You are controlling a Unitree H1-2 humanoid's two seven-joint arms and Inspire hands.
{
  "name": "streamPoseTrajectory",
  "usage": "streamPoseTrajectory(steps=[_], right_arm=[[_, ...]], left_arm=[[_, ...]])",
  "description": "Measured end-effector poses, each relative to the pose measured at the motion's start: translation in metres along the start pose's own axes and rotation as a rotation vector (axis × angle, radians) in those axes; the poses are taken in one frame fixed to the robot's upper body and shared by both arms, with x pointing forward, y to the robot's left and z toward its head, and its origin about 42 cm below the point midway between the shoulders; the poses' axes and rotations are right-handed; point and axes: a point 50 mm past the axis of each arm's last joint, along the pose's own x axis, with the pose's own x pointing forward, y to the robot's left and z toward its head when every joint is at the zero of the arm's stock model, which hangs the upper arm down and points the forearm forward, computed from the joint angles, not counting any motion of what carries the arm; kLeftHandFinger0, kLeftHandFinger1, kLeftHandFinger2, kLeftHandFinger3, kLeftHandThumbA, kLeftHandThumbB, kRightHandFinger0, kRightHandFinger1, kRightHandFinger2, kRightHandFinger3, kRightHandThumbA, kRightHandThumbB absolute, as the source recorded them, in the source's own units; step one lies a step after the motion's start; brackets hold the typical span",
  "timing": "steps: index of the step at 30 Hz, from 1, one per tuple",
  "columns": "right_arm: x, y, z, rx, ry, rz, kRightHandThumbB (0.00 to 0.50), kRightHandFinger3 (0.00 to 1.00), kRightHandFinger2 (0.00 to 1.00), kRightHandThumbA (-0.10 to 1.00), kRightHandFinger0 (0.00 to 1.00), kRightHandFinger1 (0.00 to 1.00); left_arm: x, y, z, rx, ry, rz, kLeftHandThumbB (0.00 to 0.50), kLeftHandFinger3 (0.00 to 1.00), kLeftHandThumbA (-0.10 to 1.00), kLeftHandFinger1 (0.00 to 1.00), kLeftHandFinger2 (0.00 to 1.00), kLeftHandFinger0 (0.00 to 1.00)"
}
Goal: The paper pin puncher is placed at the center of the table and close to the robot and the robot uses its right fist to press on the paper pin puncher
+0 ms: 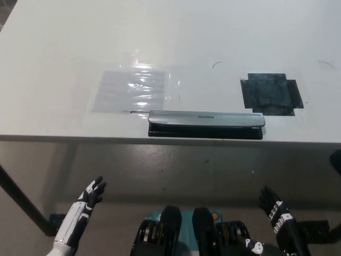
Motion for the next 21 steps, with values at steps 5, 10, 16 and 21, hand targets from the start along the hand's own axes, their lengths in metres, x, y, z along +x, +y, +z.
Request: streamPoseTrajectory(steps=[5, 10, 16, 21], right_arm=[[0.014, -0.003, 0.006, -0.01, -0.017, 0.013, 0.351, 1.0, 1.0, 1.0, 1.0, 1.0], [0.016, -0.004, 0.006, -0.017, -0.01, 0.018, 0.351, 1.0, 1.0, 1.0, 1.0, 1.0], [0.015, -0.004, 0.004, -0.02, 0.001, 0.023, 0.343, 1.0, 1.0, 1.0, 1.0, 1.0], [0.015, -0.004, 0.003, -0.022, 0.004, 0.027, 0.33, 1.0, 1.0, 1.0, 1.0, 1.0]], left_arm=[[0.009, 0.001, 0.006, 0.003, -0.022, 0.001, 0.168, 1.0, 1.0, 1.0, 1.0, 1.0], [0.009, 0.001, 0.005, 0.003, -0.021, 0.001, 0.168, 1.0, 1.0, 1.0, 1.0, 1.0], [0.008, 0.001, 0.005, 0.003, -0.02, 0.001, 0.177, 1.0, 1.0, 1.0, 1.0, 1.0], [0.008, 0.001, 0.005, 0.003, -0.02, 0.001, 0.18, 1.0, 1.0, 1.0, 1.0, 1.0]])
